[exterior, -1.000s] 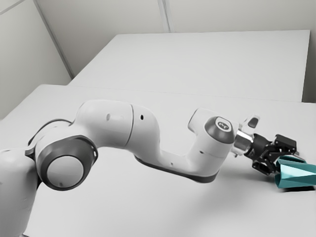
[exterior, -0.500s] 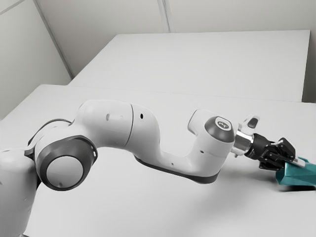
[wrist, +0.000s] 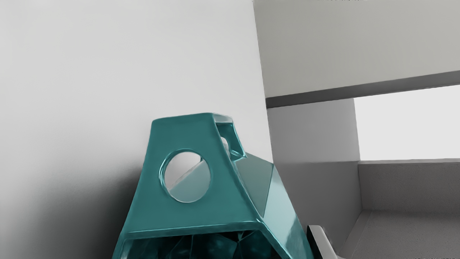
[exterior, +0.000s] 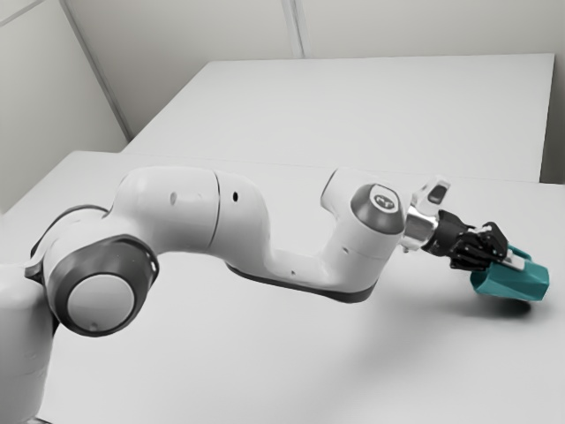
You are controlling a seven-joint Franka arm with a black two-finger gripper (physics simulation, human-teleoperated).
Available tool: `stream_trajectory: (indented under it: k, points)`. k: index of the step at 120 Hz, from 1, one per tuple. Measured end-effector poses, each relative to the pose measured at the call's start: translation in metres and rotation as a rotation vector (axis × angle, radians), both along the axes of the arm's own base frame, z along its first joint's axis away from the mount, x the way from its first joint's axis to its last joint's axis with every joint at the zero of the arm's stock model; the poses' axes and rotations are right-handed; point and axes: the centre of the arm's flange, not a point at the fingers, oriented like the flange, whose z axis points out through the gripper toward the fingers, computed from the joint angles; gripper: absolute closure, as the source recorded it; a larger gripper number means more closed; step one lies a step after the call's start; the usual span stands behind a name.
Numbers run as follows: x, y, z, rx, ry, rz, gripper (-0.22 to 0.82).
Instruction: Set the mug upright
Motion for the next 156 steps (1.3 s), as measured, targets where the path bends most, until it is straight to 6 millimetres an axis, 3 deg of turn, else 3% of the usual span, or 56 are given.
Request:
stream_trajectory:
  k: [20,31,58,69,108,156]
  points:
    - [0.010,0.041,0.028,0.224,-0.161,-0.085,0.77]
    - [0.015,0.056,0.053,0.340,-0.239,-0.145,0.77]
    - [0.021,0.119,0.109,0.612,-0.281,-0.213,0.78]
    - [0.022,0.150,0.123,0.731,-0.257,-0.225,0.78]
    - [-0.009,0.258,0.117,1.006,-0.069,-0.169,0.78]
    - [-0.029,0.343,0.082,1.075,0.076,-0.011,0.78]
